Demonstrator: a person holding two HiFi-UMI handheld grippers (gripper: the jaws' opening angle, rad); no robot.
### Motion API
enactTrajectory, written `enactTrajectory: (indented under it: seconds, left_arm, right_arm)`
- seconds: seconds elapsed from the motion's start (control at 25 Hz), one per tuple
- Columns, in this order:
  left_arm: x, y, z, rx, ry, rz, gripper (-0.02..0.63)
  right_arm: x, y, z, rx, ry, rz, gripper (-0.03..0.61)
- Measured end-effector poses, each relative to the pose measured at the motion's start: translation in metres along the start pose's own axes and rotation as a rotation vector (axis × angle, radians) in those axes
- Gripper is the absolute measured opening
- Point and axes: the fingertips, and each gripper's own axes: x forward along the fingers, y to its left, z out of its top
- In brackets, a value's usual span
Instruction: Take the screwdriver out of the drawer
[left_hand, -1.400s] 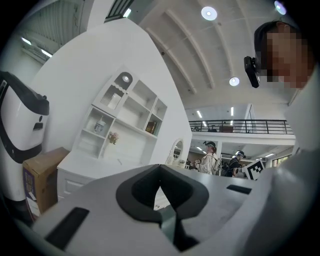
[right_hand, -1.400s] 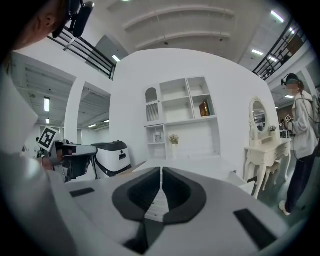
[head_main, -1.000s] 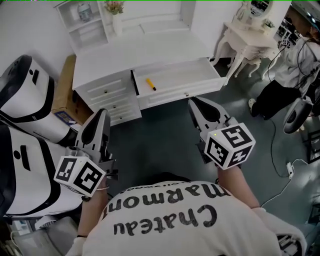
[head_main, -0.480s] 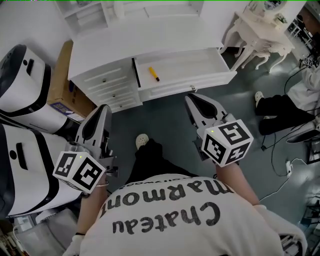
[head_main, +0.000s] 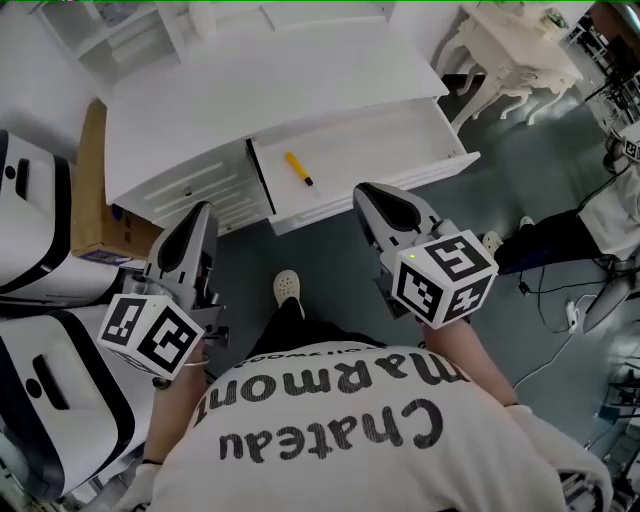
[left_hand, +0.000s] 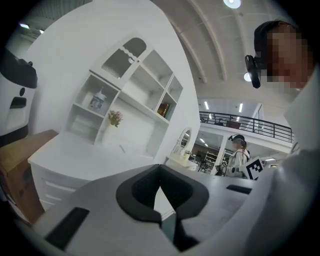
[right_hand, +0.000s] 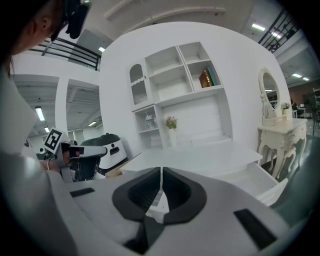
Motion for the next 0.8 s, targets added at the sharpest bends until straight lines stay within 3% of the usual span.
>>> enactTrajectory:
  seconds: [0.44, 0.8]
  left_arm:
    - [0.070, 0.085, 0.059, -0.012, 0.020, -0.012, 0.020]
    - [0.079, 0.139, 0.093, 0.022, -0.019, 0.002, 0.020]
  right_arm:
    - [0.106, -0.020, 0.038, 0.043, 0.069, -0.014, 0.031]
    - [0.167, -0.025, 0.015, -0.043, 0.200, -0.046, 0.031]
